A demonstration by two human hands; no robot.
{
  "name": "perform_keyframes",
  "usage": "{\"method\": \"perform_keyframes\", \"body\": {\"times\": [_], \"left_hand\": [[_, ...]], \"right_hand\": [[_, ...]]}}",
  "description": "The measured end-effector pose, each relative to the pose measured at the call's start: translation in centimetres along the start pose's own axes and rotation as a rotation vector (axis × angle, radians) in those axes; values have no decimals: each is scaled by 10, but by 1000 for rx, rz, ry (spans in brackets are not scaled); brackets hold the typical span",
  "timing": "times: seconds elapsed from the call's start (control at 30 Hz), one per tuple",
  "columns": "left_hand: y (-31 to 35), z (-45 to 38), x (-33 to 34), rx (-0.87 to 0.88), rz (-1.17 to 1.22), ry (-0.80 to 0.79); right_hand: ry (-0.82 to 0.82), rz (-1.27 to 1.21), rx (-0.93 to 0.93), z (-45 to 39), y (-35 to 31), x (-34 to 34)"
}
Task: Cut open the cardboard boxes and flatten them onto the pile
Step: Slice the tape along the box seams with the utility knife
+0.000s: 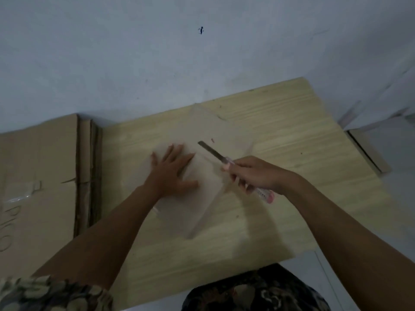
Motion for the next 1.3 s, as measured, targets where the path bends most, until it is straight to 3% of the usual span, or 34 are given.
{"method": "perform_keyframes", "body": {"times": [0.1, 0.23, 0.33, 0.4, 0.6, 0.73, 0.83, 0.93, 1.1, 1.3], "left_hand": [[-4, -5, -13, 40, 43, 145], [45, -42, -18, -274, -28, 288], [88, -68, -3, -513, 141, 313], [106, -78, 12, -572, 195, 286], [107, -72, 21, -435, 49, 348], [102, -97, -8, -93, 28, 494], [103, -131, -17, 92, 7, 446], [104, -147, -14, 92, -9, 360], [109, -147, -6, 120, 13, 417], [107, -151, -7, 90, 142, 362]], "right_hand": [[43, 52, -46, -18, -8, -4], [122, 37, -125, -37, -2, -24], [150, 18, -168, -48, 9, -52], [160, 34, -158, -54, 19, -74], [146, 130, -74, -77, 43, -129], [43, 154, -43, -81, 51, -137], [8, 141, -46, -81, 57, -140], [-2, 114, -70, -79, 61, -144], [-42, 103, -97, -79, 68, -151], [-60, 117, -119, -83, 61, -152]]}}
Point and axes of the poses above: each hand's wrist, its own z-axis away from the middle knuckle, its own x-axis out of the palm, y = z × x, the point moved 3 cm from there along -z, towards the middle knuckle
